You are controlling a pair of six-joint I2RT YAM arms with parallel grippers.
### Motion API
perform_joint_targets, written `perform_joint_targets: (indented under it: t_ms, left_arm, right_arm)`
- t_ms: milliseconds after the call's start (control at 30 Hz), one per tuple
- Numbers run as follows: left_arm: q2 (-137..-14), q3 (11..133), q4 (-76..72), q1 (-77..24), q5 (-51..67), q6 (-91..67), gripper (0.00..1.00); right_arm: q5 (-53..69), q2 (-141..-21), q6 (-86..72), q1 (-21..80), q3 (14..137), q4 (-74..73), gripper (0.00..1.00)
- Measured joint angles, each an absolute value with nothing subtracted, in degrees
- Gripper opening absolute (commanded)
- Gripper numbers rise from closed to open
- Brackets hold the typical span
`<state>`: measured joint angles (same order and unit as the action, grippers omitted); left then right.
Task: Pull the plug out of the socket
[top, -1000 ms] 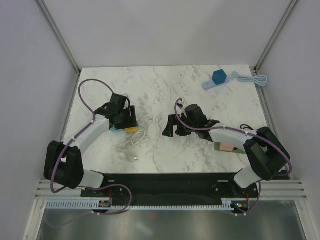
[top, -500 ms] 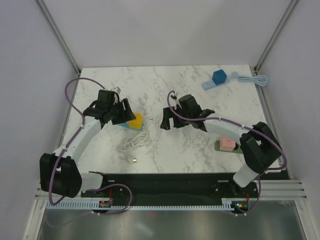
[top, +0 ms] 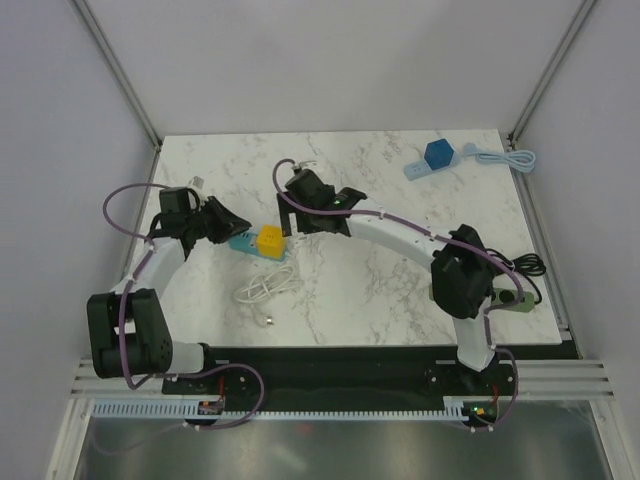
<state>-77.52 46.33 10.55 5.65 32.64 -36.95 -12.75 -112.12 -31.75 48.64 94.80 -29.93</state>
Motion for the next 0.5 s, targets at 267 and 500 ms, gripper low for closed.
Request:
perform_joint_targets:
  t_ms: [267, 500]
  left_arm:
    - [-81.3, 47.0, 8.0, 5.8, 31.2, -38.8, 0.20]
    - [-83.2, 43.6, 3.9, 6.0, 31.5, -43.2, 0.04]
  right_arm:
    - [-16.3, -121.7, -36.7, 54.1, 115.3, -42.5, 0.98]
    - [-15.7, -123.2, -45.7, 53.2, 116.0, -44.4, 0.98]
